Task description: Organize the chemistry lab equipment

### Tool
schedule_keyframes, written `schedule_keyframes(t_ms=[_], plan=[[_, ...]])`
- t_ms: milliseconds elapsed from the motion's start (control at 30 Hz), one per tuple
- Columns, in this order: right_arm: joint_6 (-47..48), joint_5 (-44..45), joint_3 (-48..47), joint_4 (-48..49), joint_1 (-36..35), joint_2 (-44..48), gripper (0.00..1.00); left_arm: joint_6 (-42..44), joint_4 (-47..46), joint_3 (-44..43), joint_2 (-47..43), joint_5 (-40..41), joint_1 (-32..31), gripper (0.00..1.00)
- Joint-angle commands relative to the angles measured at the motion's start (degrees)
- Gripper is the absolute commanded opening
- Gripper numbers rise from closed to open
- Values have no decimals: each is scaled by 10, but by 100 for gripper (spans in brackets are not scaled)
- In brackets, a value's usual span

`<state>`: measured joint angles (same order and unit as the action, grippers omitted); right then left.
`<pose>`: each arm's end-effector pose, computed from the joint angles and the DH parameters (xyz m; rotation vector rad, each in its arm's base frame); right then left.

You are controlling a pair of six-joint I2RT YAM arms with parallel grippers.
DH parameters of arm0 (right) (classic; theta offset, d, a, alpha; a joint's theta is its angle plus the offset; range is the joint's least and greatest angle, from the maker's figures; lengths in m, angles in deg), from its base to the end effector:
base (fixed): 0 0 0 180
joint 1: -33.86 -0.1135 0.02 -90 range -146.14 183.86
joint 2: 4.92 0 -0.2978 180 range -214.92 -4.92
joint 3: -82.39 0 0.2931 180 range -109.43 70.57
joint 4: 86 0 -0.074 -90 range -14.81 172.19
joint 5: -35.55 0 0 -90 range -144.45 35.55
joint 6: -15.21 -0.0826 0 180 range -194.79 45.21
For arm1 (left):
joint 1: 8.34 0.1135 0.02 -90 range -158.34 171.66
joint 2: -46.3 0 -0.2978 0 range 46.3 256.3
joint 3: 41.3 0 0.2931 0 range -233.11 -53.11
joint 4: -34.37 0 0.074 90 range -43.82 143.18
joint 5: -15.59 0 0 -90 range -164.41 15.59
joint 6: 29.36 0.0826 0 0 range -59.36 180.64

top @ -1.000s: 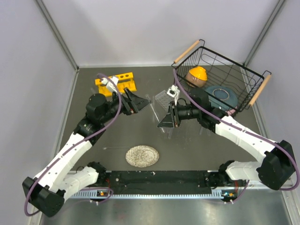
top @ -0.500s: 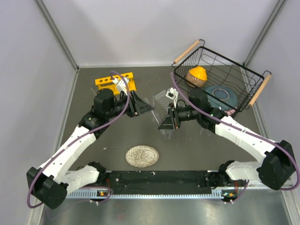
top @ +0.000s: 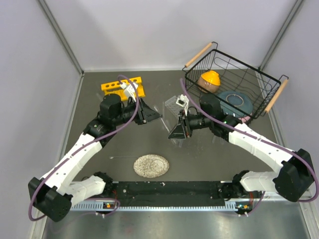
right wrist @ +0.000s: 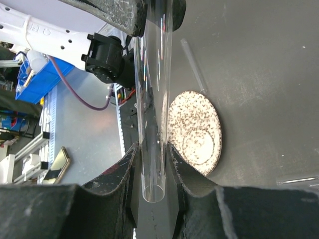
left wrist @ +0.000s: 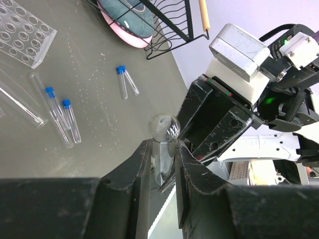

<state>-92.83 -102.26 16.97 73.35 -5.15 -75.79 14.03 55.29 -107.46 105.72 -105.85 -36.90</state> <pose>0.2183 0.2556 0.3101 -0.9531 1.9596 1.4434 0.2426 -0.1811 0.3689 0.1179 2.0219 -1.3810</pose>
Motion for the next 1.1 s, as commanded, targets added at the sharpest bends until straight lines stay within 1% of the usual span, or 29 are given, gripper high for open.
schedule_keyframes(t_ms=[0,33,67,100,133,167,200,233,333,367,400,433,467,600,700,733,800,833,1067], plan=[[53,-15,-15,-7,-12,23,39,45,11,-22,-13,19,3,14],[70,-19,-25,-19,-12,25,49,54,23,-21,-17,35,3,13],[113,-38,-33,-39,-10,26,59,63,41,-20,-24,50,3,12],[135,-49,-40,-53,1,27,75,77,50,-19,-27,76,9,12],[157,-61,-55,-64,12,28,82,85,57,-16,-30,89,12,12],[196,-85,-62,-74,24,31,87,92,71,-16,-37,102,17,12],[212,-98,-67,-91,42,35,91,106,74,-16,-40,129,28,12],[228,-106,-78,-100,74,37,92,115,77,-14,-42,140,35,12],[290,-106,-90,-145,128,59,95,156,73,-12,-46,181,77,13],[322,-96,-88,-154,136,66,96,165,69,-13,-39,186,91,13],[340,-88,-83,-160,140,82,97,183,53,-15,-33,189,118,13],[358,-76,-71,-173,143,89,98,194,43,-19,-25,197,131,13],[390,-56,-64,-179,143,94,99,204,33,-23,-8,205,140,13],[440,-35,-26,-188,144,101,99,268,-16,-70,55,248,172,13],[463,-39,-5,-184,144,93,99,308,-63,-110,110,256,180,14],[468,-41,-1,-180,143,89,99,314,-72,-124,142,260,181,15],[474,-49,15,-173,144,86,99,332,-76,-163,175,268,184,14],[477,-50,18,-171,144,86,99,337,-83,-174,204,272,184,14],[484,-38,35,-170,143,85,99,368,-87,-265,315,293,186,14]])
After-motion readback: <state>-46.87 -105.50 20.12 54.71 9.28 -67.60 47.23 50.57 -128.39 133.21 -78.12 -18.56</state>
